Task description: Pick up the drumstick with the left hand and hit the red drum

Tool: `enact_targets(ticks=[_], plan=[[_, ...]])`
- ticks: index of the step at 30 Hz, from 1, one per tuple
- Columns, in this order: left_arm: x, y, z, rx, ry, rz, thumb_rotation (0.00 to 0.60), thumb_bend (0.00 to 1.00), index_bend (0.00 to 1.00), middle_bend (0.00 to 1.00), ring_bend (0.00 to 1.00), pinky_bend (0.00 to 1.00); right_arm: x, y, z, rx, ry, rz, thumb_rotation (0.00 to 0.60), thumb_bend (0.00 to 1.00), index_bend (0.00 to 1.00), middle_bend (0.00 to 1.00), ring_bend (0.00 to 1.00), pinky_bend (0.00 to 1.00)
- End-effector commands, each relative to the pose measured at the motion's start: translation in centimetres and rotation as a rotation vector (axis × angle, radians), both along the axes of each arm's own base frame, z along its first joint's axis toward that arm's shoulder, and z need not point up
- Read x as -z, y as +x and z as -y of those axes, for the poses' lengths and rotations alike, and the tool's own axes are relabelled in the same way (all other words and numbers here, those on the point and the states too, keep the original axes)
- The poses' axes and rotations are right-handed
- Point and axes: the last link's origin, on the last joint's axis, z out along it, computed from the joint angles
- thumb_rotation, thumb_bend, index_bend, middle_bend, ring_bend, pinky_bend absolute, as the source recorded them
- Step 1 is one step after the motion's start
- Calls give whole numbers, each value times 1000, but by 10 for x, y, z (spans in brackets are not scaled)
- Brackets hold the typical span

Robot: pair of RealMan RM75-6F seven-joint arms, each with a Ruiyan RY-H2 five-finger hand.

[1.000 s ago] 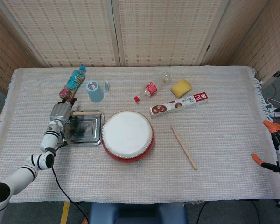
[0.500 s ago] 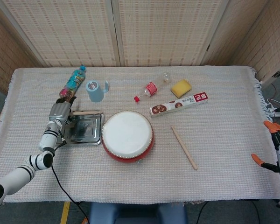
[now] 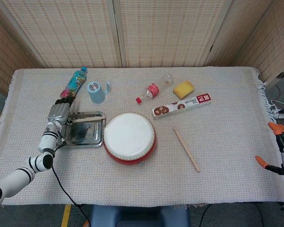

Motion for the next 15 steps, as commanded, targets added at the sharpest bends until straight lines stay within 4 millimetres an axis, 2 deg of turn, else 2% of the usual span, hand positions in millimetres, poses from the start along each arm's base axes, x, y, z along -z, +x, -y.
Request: enact_targets(ticks=[1,7,15], plan=[[-17,0,3,0,69,83,600,238,0,0,0,24,-1,-1,-1,1,-3,0,600,182,0,96,0,0],[-49,-2,25,44,150,166,600,242,7,0,0,35,-3,-2,-2,3,-1,16,600,182,0,96,0,0],[-89,-22,85,72,261,151,600,312,130,64,10,81,-6,-13,-1,33,40,50,600,182,0,96,0,0]])
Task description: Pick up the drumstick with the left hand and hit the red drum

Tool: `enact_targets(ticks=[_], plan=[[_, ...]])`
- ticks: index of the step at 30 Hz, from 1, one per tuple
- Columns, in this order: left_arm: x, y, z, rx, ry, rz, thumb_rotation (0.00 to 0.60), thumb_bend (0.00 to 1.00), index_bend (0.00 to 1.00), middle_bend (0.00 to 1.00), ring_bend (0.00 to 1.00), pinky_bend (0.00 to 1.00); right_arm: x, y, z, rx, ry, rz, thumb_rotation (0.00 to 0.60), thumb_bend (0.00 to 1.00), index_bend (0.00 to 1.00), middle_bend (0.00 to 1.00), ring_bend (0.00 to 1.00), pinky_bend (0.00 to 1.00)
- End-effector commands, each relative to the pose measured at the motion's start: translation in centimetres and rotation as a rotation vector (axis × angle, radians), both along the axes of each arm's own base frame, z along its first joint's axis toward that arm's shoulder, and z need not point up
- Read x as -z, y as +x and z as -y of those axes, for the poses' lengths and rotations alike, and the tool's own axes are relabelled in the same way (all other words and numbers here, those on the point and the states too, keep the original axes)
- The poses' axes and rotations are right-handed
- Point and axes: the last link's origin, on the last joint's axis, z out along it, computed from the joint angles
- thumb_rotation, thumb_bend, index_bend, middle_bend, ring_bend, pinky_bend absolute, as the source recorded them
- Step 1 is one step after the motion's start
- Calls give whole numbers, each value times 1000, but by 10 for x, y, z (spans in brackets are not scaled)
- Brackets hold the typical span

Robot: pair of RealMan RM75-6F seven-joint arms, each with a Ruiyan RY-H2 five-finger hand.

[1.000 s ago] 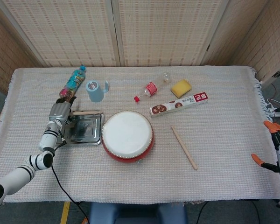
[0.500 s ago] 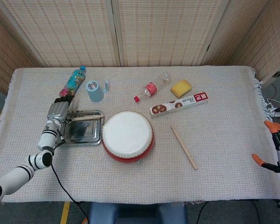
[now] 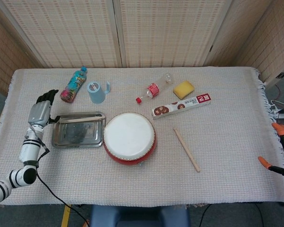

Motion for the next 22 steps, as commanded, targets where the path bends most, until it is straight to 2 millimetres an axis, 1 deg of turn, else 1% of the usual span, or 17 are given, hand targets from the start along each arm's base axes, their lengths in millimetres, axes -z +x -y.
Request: enact_targets(ticks=[1,5,8,10,14,17,22], plan=[[-25,-17,38,-7,67,-17,600,316,150,68,10,81,0,-5,2,12,26,10,600,182,0,96,0,0],[-37,-31,78,-31,101,-44,600,322,178,78,11,82,0,-10,3,12,46,24,600,182,10,96,0,0],[-42,-38,109,-40,123,-72,600,323,187,87,11,83,3,-11,2,-1,55,29,600,182,26,96,0,0],[-43,-41,131,-43,125,-95,600,322,191,91,11,79,6,-12,0,-11,66,31,600,182,35,96,0,0],[-43,-41,167,-50,129,-112,600,322,192,97,11,68,15,-12,-5,-21,78,26,600,182,41,96,0,0],[-41,-40,189,-59,136,-100,600,323,192,98,11,65,22,-11,-9,-34,65,24,600,182,41,96,0,0],[-37,-37,217,-40,160,-97,600,322,192,98,11,64,28,-9,-17,-38,67,22,600,181,41,96,0,0]])
